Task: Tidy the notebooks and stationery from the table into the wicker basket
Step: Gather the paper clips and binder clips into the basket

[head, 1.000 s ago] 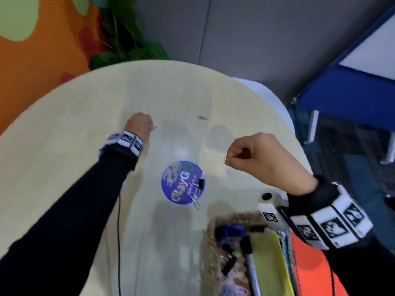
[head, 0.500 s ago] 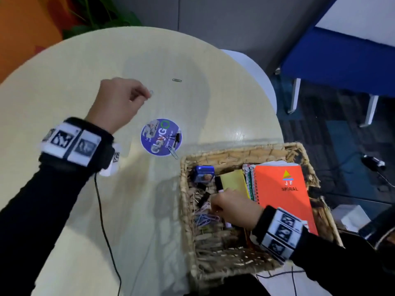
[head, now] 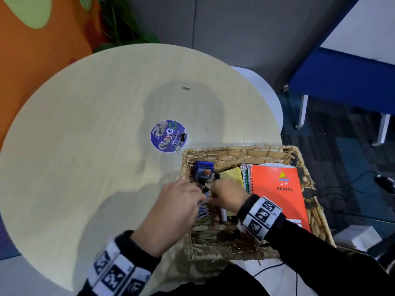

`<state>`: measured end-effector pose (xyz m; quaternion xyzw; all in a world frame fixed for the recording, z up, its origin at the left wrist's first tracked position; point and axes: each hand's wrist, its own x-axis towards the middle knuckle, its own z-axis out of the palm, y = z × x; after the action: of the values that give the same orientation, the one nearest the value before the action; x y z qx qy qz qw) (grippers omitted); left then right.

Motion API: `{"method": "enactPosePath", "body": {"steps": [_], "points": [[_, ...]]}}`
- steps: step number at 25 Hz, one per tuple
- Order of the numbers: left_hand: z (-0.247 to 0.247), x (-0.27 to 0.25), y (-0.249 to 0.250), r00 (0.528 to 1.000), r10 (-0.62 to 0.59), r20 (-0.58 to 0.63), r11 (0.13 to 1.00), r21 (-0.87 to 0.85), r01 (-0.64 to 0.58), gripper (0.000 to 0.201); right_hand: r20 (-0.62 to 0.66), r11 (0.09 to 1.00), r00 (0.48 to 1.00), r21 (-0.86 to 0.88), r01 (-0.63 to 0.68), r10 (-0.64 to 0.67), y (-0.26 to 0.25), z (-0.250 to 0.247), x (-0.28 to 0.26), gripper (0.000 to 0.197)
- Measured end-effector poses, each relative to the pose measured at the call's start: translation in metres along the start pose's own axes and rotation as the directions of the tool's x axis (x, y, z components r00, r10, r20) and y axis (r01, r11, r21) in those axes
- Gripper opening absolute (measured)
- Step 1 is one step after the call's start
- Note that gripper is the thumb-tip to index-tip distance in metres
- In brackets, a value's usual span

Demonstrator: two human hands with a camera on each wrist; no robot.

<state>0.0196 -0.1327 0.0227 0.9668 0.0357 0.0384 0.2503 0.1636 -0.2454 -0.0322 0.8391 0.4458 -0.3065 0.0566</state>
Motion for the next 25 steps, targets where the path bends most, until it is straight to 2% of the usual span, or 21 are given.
{"method": "enactPosePath", "body": {"steps": [3,5,6,7,10,11,12,13,14,15,16,17,18,19,21,23,25], "points": [[0.029,-0.009,0.019,0.973,-0.083,0.215,0.951,0.308,0.013,0.019,-0.155,0.98,0.988,0.2,0.007,0.024,0.019,-0.023,-0.021,0.015],[0.039,-0.007,0.028,0.932,-0.133,0.337,0.924,0.384,-0.006,0.011,-0.25,0.952,0.966,0.307,0.007,0.074,0.029,-0.035,-0.04,0.014],[0.04,-0.003,0.033,0.898,-0.168,0.407,0.92,0.393,-0.005,0.007,-0.29,0.943,0.953,0.334,0.011,0.092,0.033,-0.039,-0.05,0.013],[0.044,0.001,0.038,0.851,-0.217,0.478,0.912,0.41,0.002,0.01,-0.316,0.936,0.943,0.352,0.011,0.107,0.036,-0.041,-0.059,0.012],[0.058,0.011,0.043,0.71,-0.3,0.638,0.86,0.503,-0.089,0.019,-0.347,0.907,0.927,0.42,0.015,0.145,0.04,-0.042,-0.08,0.009],[0.06,0.013,0.042,0.694,-0.299,0.655,0.851,0.512,-0.117,0.019,-0.35,0.897,0.925,0.441,0.021,0.151,0.041,-0.041,-0.083,0.007],[0.063,0.013,0.039,0.702,-0.286,0.653,0.857,0.502,-0.117,0.019,-0.351,0.891,0.924,0.454,0.025,0.152,0.042,-0.04,-0.085,0.006],[0.06,0.015,0.034,0.731,-0.255,0.633,0.878,0.468,-0.1,0.018,-0.347,0.885,0.924,0.465,0.024,0.158,0.043,-0.039,-0.085,0.005],[0.053,0.017,0.03,0.808,-0.188,0.559,0.905,0.418,-0.078,0.017,-0.342,0.88,0.926,0.474,0.02,0.163,0.043,-0.039,-0.085,0.005],[0.045,0.019,0.022,0.906,-0.113,0.408,0.936,0.349,-0.041,0.017,-0.337,0.877,0.927,0.481,0.017,0.167,0.044,-0.041,-0.083,0.005],[0.036,0.022,0.011,0.976,-0.065,0.206,0.967,0.253,0.011,0.021,-0.34,0.877,0.926,0.481,0.02,0.165,0.043,-0.046,-0.08,0.005],[0.022,0.029,-0.001,0.998,-0.064,0.002,0.988,0.139,0.063,0.023,-0.351,0.878,0.923,0.478,0.028,0.161,0.042,-0.054,-0.075,0.005],[0.006,0.038,-0.019,0.98,-0.136,-0.148,0.99,0.007,0.138,0.024,-0.368,0.881,0.917,0.471,0.045,0.15,0.041,-0.065,-0.068,0.006],[-0.009,0.047,-0.039,0.943,-0.235,-0.235,0.97,-0.111,0.214,0.022,-0.386,0.886,0.913,0.459,0.063,0.135,0.04,-0.079,-0.06,0.007],[-0.027,0.067,-0.087,0.859,-0.408,-0.308,0.909,-0.225,0.351,0.018,-0.422,0.905,0.903,0.412,0.109,0.083,0.037,-0.111,-0.034,0.008],[-0.024,0.088,-0.133,0.808,-0.525,-0.268,0.851,-0.187,0.491,0.016,-0.454,0.916,0.891,0.363,0.167,0.018,0.034,-0.142,0.0,0.009],[-0.008,0.107,-0.164,0.77,-0.619,-0.155,0.785,-0.1,0.611,0.016,-0.412,0.94,0.91,0.29,0.179,-0.046,0.03,-0.161,0.042,0.011]]}}
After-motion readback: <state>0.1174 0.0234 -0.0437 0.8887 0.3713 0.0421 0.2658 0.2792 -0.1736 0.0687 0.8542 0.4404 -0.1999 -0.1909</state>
